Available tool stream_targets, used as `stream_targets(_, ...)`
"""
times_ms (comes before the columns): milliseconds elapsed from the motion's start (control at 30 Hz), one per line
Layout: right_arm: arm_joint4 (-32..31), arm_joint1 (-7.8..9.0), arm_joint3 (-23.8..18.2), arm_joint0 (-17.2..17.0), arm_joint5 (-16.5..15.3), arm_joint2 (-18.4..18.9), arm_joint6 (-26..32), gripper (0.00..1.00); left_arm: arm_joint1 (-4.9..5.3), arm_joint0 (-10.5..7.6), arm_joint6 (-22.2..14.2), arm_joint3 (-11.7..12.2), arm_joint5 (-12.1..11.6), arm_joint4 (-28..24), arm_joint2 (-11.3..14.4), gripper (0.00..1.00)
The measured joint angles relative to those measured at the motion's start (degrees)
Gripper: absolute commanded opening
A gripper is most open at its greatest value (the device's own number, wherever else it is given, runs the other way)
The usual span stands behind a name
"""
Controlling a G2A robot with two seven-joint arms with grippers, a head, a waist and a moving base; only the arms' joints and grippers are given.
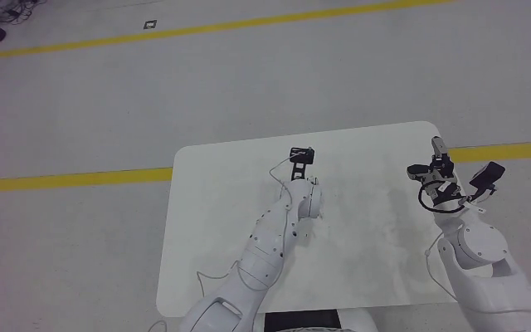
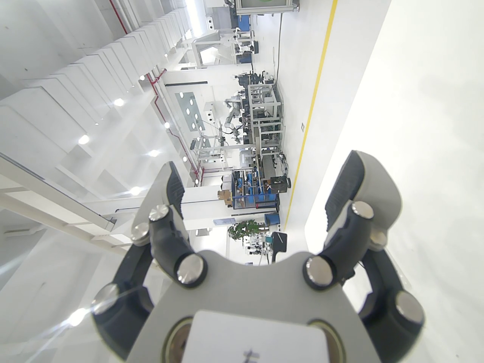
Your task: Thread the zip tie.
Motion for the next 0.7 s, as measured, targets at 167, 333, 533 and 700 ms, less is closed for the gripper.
stream_targets(167,0.00,0.00,0.00,0.00,0.00,0.00,0.00,1.00,0.44,0.33,-0.08,-0.56,0.00,0.00,-0.28,0.20)
stream_targets(333,0.00,0.00,0.00,0.00,0.00,0.00,0.00,1.00,0.89,0.17,-0.80,-0.45,0.00,0.00,0.25,0.21)
stream_targets(533,0.00,0.00,0.00,0.00,0.00,0.00,0.00,1.00,1.01,-0.28,-1.70,0.13,0.00,0.00,0.93,0.21)
stream_targets(700,0.00,0.00,0.00,0.00,0.00,0.00,0.00,1.00,0.90,-0.84,-1.73,0.93,0.00,0.00,1.36,0.20)
